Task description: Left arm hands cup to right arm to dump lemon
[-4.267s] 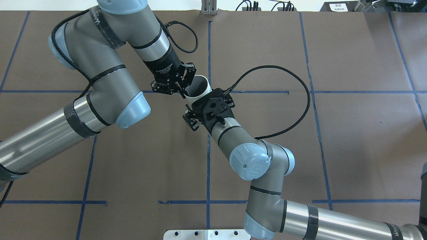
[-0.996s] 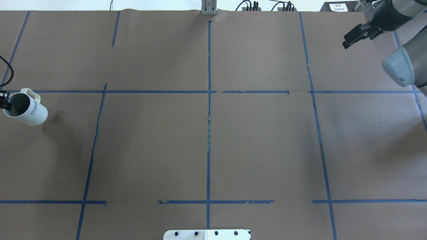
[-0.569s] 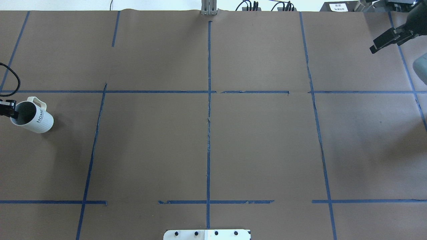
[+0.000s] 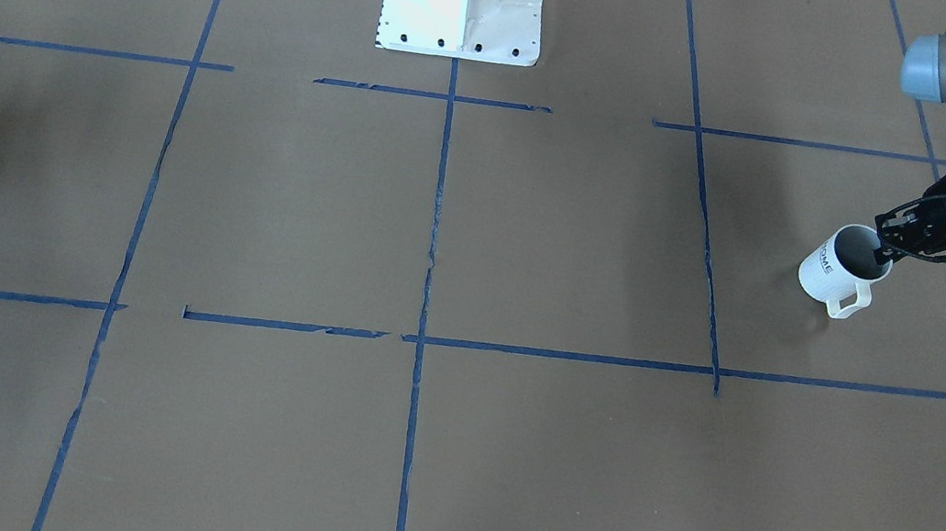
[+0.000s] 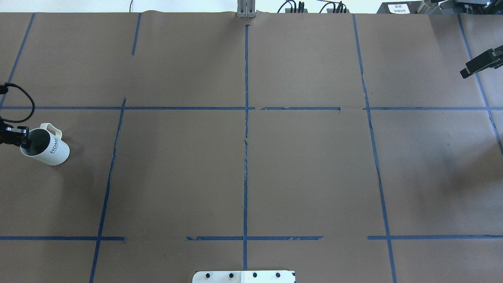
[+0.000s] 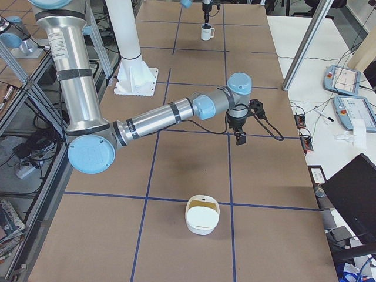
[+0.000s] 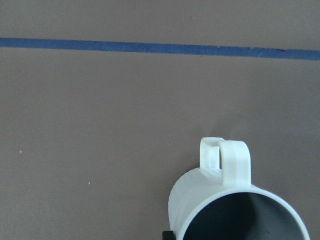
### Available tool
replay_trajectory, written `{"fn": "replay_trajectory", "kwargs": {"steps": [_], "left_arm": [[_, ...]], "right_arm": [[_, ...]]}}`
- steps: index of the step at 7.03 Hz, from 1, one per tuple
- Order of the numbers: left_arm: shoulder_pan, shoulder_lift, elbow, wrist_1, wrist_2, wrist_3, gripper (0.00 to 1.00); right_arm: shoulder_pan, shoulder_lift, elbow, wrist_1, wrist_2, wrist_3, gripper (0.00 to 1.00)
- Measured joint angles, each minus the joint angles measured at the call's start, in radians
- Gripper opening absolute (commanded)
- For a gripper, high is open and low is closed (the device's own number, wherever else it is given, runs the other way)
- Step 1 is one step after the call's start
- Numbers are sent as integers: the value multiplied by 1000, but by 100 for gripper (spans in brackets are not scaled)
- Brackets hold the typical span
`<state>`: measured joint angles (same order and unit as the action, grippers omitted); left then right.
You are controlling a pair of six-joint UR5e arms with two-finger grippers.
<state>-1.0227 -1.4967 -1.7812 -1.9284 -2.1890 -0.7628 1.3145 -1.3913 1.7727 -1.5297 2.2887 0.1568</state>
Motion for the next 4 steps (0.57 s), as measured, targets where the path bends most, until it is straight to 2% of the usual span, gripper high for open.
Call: {"fn": "replay_trajectory", "kwargs": {"steps": [2,4], "left_arm": [[-4,9,-14,13,-11,34,100],[-100,8,-35,157,-44,280,100]], "right_arm": [[28,-40,0,-2,0,-87,100],[88,-99,-1,-14,27,-193,100]]}}
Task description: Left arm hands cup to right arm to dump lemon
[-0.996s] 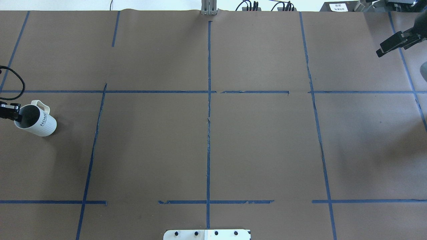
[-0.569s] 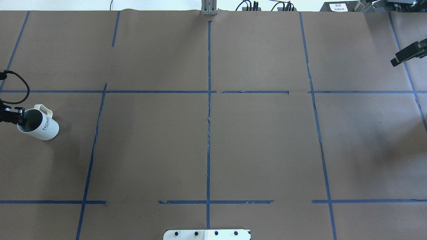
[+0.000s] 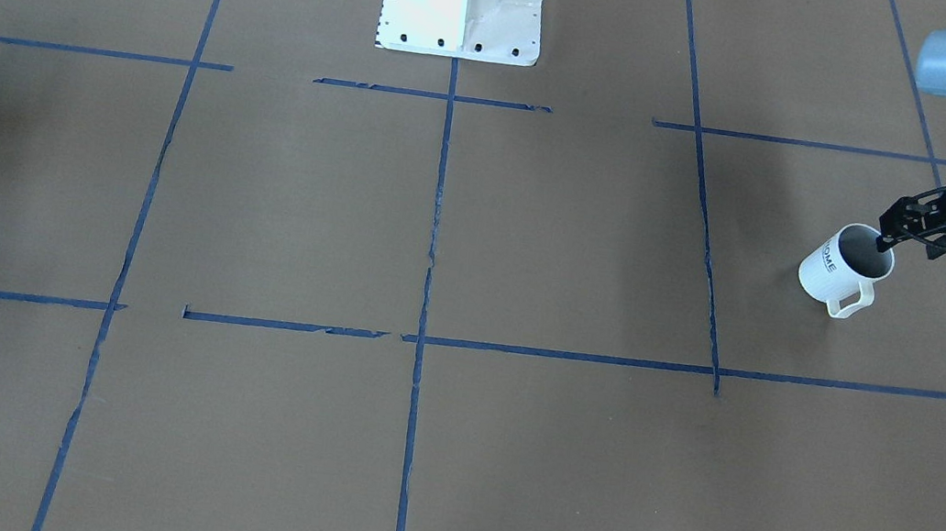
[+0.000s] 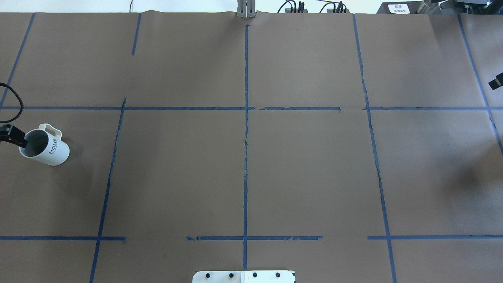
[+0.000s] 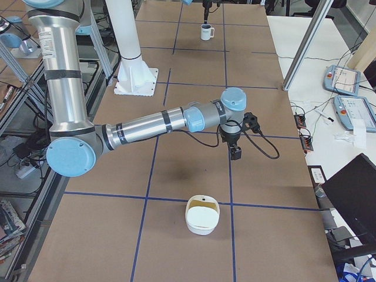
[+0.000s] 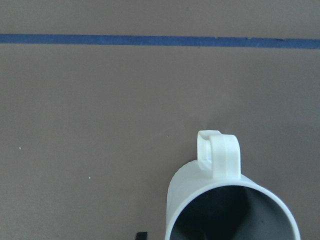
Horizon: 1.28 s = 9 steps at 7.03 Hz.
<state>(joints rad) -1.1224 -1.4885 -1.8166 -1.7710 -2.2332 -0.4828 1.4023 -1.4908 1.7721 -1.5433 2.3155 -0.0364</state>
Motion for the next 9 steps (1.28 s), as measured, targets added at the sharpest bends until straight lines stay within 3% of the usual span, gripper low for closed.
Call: {"fn": "replay_trajectory", "kwargs": {"steps": [2,4,6,9], "left_arm": [[-191,-6,-24,220,-9,342,100],[-386,14,-28,351,-40,564,100],[-491,68,-23,316,-107,611,100],[-515,126,-21,219,-121,613,100]], "right_arm": [[94,-38,26,-125,24,-124,100],[203,-109,36,-239,24,-300,100],[255,-225,38,-252,21,-339,100],[263,-275,40,-233,7,-296,100]]}}
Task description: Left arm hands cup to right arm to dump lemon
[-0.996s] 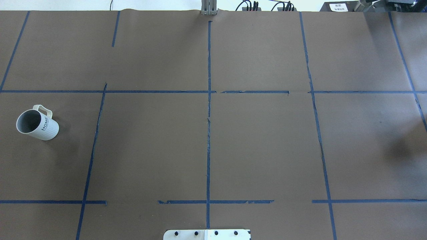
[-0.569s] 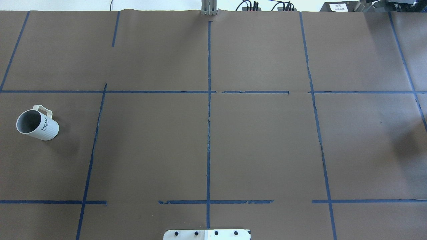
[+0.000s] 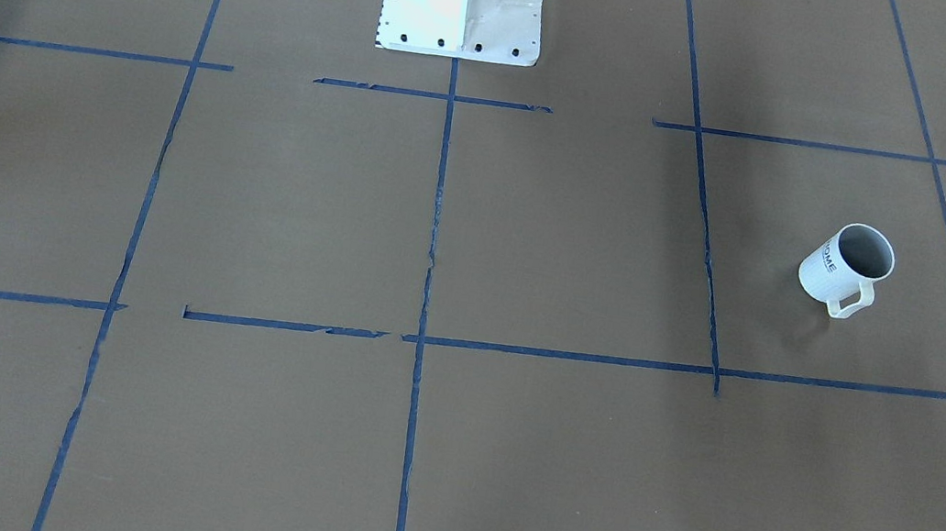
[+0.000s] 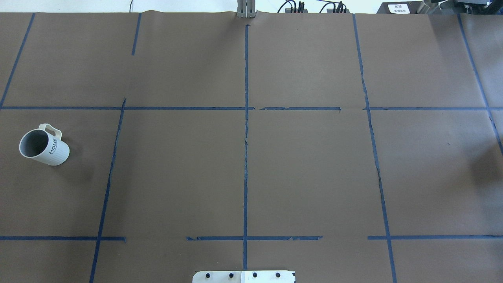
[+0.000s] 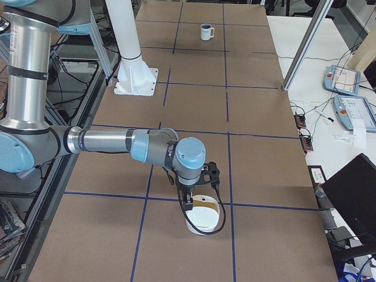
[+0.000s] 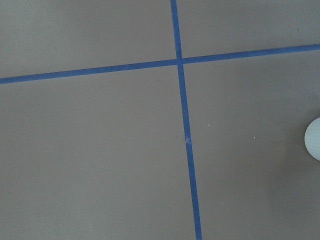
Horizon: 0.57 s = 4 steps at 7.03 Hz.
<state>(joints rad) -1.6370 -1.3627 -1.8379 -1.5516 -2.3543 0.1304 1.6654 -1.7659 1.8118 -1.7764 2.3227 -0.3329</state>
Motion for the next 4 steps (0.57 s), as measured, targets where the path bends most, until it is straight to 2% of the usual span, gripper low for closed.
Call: {"fn": "replay_trajectory", "kwargs": {"steps": [2,4], "left_arm": [[0,12,8,-5,-7,0,100],[-1,21,20,4,-11,0,100]], "right_arm": [[0,-34,3,105,-20,113,100],[-29,-36,20,154,-15,214,100]]}}
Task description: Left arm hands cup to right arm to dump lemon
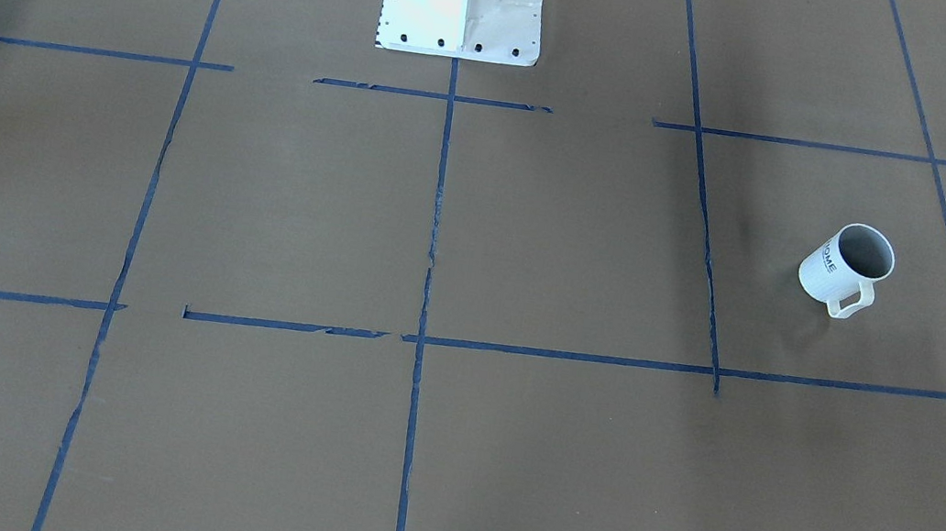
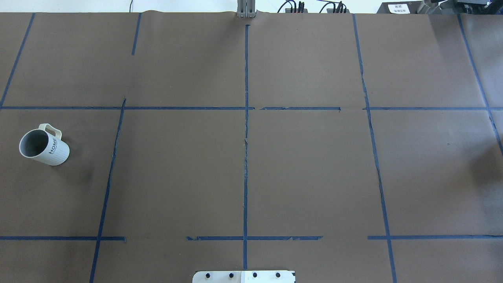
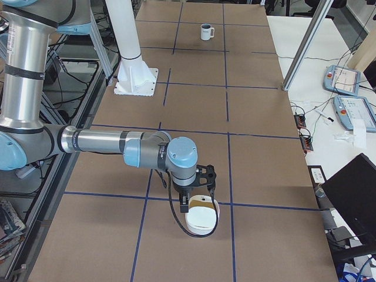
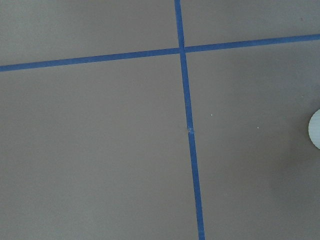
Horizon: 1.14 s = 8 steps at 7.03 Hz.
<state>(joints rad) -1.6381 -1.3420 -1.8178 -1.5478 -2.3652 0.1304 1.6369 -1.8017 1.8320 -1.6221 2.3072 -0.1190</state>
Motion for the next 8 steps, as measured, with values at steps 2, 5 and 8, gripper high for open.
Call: {"fn": "replay_trajectory", "kwargs": {"steps": [2,5,8], "left_arm": [[0,17,8,2,6,0,100],[1,24,6,-3,10,0,100],[1,23,7,-9,9,1,100]], "right_arm": [[-69,8,32,18,4,80,100],[-98,9,40,30,4,90,100],[-100,9,37,30,5,92,100]]}}
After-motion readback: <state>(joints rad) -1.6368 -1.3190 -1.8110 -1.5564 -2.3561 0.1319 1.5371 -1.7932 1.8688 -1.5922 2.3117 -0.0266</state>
